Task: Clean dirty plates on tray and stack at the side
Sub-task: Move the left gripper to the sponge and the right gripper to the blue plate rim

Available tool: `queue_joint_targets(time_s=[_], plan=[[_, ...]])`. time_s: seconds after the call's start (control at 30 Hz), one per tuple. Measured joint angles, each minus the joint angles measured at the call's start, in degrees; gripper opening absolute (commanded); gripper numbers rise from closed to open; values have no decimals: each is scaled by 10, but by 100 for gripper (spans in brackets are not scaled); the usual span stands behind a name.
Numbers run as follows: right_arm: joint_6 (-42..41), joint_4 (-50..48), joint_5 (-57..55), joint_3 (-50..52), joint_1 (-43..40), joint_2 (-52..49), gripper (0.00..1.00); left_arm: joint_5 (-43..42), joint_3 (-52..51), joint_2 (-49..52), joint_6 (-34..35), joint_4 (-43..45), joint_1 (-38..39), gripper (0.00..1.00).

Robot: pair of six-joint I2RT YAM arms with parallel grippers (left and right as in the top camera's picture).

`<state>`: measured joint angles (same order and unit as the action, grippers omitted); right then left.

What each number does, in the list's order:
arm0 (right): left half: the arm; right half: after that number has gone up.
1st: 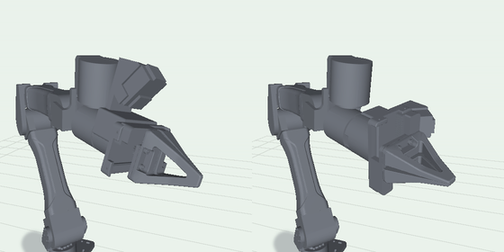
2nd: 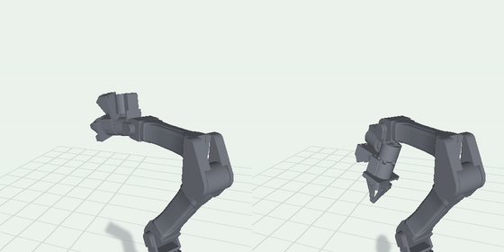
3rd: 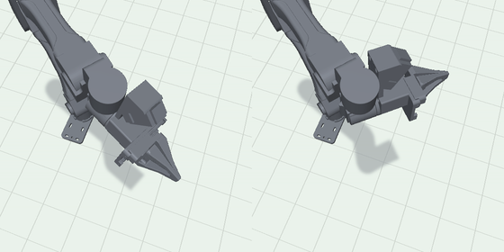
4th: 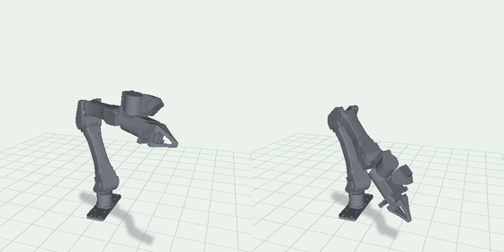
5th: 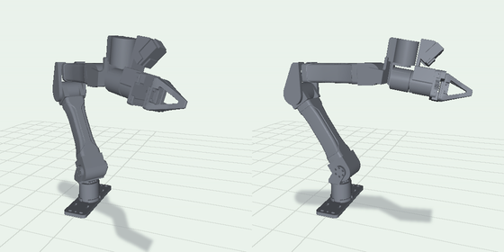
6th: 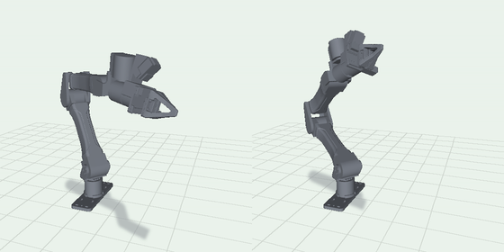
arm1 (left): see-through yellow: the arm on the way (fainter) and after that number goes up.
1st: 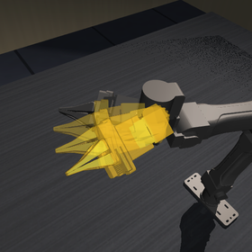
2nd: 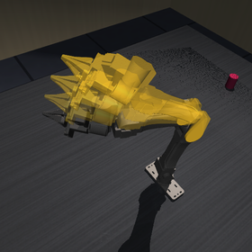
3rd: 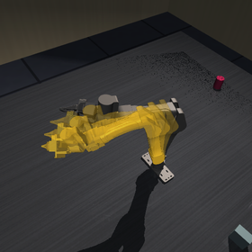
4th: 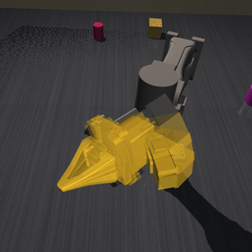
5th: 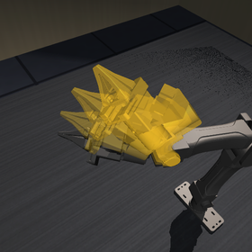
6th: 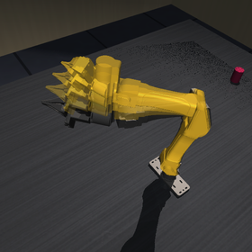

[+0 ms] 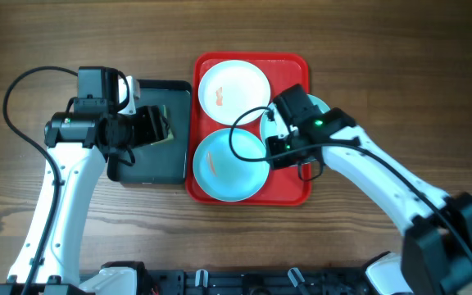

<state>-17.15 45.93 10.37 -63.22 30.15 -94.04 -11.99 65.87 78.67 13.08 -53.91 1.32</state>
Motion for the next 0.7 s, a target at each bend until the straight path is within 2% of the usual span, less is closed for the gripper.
queue_joint_targets(time_s=[0.1,0.23,0.4,0.63,0.7], plan=[[-2,-9,-2,0,1,-42,36,15,0,0,7,3,0,68],[-6,-30,-1,0,1,-79,35,33,0,0,16,11,0,67],[-8,-52,1,1,1,-89,26,38,0,2,20,23,0,63],[-8,-53,6,1,1,-89,20,42,0,34,23,29,0,63],[-8,-54,7,1,1,-89,15,43,0,49,23,29,0,64]])
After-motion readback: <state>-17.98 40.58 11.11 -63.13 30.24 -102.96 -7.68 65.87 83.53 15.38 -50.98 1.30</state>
